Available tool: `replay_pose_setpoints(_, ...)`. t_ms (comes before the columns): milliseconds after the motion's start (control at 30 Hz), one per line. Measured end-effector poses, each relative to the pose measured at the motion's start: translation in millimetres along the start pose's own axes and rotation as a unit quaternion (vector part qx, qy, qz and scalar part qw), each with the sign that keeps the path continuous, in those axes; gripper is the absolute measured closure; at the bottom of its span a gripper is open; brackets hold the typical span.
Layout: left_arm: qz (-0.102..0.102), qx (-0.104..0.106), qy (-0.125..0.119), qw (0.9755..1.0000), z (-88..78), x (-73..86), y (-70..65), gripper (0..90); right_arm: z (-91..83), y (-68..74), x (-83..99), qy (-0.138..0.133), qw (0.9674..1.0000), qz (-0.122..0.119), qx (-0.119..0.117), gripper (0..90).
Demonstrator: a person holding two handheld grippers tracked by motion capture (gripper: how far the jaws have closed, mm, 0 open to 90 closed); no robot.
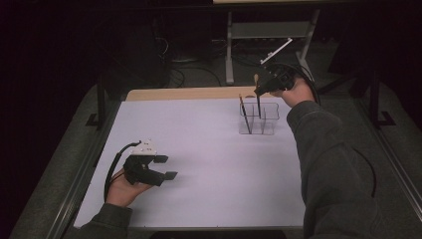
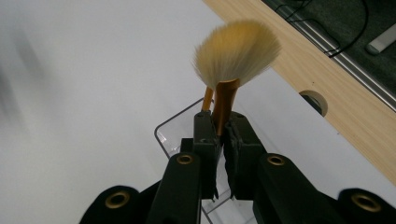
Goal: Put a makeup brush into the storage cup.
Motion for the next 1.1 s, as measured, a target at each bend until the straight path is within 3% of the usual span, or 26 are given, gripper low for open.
replay_pose_setpoints(1100,-0.003,-0.001,-0.002,1.0,-2.0,0.0,0.4,28.8,19.3,-0.8,15.7,0.007,0.9999,0.011,0.002,82.5)
Point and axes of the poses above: each handheld gripper's, and its own axes: z roughly forward along the jaws, x roughly out of its underside, y roughly to its left, the point moved 5 cm from there along z, roughly forward along the jaws, and after that the axes turned 4 degrees about x, right-handed, at the moved point
